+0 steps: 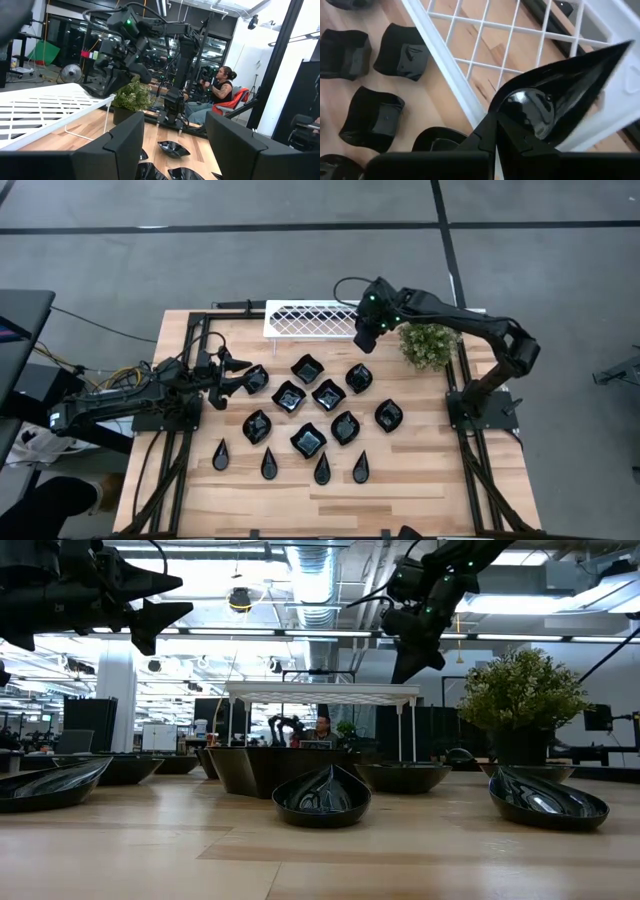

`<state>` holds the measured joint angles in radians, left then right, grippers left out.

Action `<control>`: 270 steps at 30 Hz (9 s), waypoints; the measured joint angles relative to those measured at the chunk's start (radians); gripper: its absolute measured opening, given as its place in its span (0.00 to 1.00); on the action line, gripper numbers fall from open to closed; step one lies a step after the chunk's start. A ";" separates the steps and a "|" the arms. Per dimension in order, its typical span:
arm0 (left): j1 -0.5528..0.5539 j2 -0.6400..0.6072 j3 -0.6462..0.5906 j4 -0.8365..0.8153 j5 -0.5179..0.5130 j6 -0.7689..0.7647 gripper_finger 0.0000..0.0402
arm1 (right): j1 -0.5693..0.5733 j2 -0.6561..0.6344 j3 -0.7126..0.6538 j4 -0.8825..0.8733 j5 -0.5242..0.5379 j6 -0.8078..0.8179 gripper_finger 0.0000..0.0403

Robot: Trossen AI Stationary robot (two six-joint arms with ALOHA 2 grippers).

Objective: Pick & Place Mini shaped plates
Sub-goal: Put the drop-shaped plate on the shelf, then stack the drop-shaped plate on top of the other drop-shaped plate on the shelf

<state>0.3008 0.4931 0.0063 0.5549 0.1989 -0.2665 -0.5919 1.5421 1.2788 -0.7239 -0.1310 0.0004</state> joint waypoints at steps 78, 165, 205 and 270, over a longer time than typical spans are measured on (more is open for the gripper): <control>0.000 0.000 0.000 0.004 -0.015 0.000 0.53 | -0.031 0.061 0.048 0.109 -0.003 -0.062 0.00; 0.000 0.000 0.000 0.004 -0.015 0.008 0.53 | -0.051 0.045 0.174 -0.011 0.009 -0.140 0.00; 0.000 0.000 0.000 0.004 -0.015 0.079 0.53 | 0.729 -0.419 -0.352 -0.285 0.057 0.851 0.00; 0.000 0.000 0.000 0.003 0.039 0.103 0.53 | 1.088 0.050 -0.485 0.485 0.183 1.258 0.37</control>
<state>0.3004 0.4931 0.0063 0.5583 0.2377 -0.1635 0.4961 1.5925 0.7937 -0.2390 0.0523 1.2579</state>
